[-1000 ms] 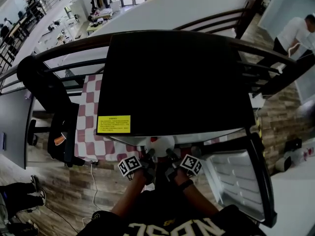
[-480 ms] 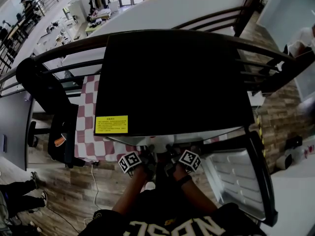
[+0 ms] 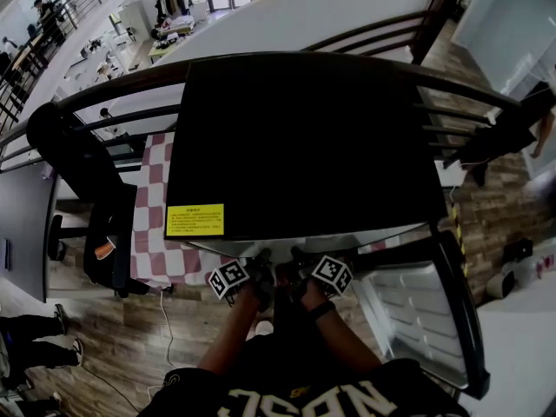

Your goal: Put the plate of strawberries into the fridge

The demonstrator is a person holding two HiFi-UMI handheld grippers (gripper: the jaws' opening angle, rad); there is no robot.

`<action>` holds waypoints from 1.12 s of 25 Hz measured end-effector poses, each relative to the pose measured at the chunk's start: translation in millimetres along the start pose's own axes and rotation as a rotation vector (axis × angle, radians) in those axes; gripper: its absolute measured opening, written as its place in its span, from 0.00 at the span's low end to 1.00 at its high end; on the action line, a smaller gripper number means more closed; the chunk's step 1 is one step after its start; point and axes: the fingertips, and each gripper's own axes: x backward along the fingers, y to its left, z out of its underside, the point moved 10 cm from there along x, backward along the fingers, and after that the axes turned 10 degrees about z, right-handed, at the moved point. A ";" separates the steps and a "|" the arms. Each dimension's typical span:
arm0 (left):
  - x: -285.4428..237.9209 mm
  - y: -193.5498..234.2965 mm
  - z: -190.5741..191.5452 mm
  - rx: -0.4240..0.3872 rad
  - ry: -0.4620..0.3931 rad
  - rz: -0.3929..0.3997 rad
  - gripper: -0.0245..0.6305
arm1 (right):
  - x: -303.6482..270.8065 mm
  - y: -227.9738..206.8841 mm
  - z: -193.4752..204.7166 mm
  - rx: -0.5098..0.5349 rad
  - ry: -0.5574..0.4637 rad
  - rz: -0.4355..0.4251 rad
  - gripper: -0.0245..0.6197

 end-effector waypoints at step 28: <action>32.2 -30.5 8.2 -0.843 0.238 -0.158 0.22 | 38.3 15.4 15.3 0.989 -0.062 0.219 0.53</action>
